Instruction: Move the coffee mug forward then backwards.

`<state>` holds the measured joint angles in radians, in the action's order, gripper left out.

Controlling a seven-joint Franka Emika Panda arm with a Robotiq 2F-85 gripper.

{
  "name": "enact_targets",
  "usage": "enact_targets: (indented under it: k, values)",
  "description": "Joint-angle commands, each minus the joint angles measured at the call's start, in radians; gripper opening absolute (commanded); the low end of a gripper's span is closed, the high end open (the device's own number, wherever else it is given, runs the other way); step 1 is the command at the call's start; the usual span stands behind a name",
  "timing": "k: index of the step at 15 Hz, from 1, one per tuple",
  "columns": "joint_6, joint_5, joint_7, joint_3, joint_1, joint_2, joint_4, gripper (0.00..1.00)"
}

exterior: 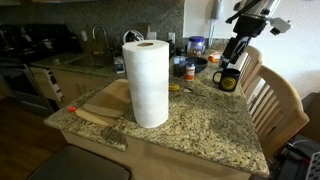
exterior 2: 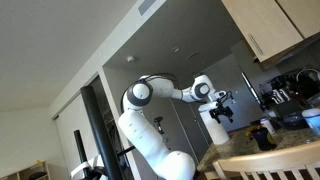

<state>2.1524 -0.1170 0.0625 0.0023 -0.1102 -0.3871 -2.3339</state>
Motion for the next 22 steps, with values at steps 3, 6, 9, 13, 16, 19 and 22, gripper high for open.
enact_targets:
  k: [3,6,9,13,16,19,22]
  values:
    - [-0.004,-0.005,0.003,0.01,0.011,0.0,0.003,1.0]
    - [-0.004,-0.005,0.003,0.01,0.011,0.0,0.003,1.0]
    - [-0.004,-0.005,0.003,0.01,0.011,0.0,0.003,1.0]
    - [-0.004,-0.005,0.003,0.01,0.011,0.0,0.003,1.0]
    - [-0.004,-0.005,0.003,0.01,0.011,0.0,0.003,1.0]
    - [0.102,0.075,-0.21,0.051,0.071,0.026,0.0,1.0]
    - [0.17,0.14,-0.398,0.082,0.117,0.038,-0.007,1.0]
